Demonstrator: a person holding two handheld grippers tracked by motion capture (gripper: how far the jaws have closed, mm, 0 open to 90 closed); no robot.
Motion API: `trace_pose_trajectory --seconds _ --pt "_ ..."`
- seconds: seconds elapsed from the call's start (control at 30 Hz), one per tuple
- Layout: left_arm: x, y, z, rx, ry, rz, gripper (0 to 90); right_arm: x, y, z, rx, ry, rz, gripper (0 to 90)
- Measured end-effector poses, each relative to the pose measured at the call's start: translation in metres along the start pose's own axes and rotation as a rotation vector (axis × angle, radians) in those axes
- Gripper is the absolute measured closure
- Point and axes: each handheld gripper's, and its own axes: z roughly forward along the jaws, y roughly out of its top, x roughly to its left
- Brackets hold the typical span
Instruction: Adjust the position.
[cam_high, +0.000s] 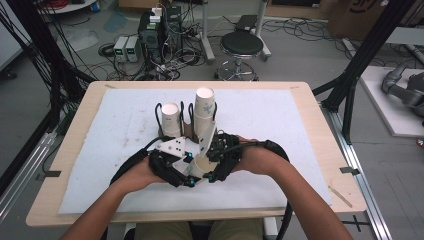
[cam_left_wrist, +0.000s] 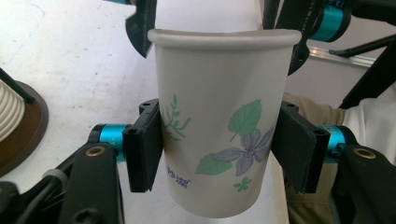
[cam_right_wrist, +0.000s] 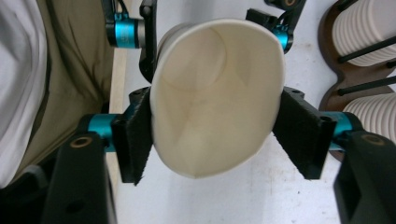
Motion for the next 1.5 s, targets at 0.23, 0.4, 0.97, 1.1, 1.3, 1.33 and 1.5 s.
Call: trace_pose_trajectory --seconds 0.23,0.4,0.97,1.1,1.3,1.33,1.5 --pt "0.006 -0.01 -0.005 -0.053 0.024 -0.05 36.7 -0.003 -0.019 -0.007 -0.163 -0.018 0.097 25.4" --pt "0.006 -0.018 -0.007 -0.101 0.038 -0.064 36.5 -0.004 -0.044 -0.007 -0.327 -0.033 0.197 25.4" --pt "0.009 -0.05 -0.023 -0.319 0.14 -0.094 36.5 0.01 -0.124 0.003 -0.649 -0.183 0.46 25.4" --pt "0.007 -0.06 -0.028 -0.392 0.182 -0.098 36.5 0.014 -0.137 0.004 -0.668 -0.224 0.492 25.4" --pt "0.007 -0.072 -0.032 -0.434 0.226 -0.095 36.4 0.02 -0.154 0.006 -0.674 -0.258 0.541 25.4" --pt "0.006 -0.074 -0.034 -0.434 0.238 -0.087 36.4 0.021 -0.156 0.006 -0.669 -0.257 0.551 25.4" --pt "0.006 -0.082 -0.041 -0.476 0.273 -0.089 36.4 0.025 -0.164 0.007 -0.644 -0.315 0.581 25.4"
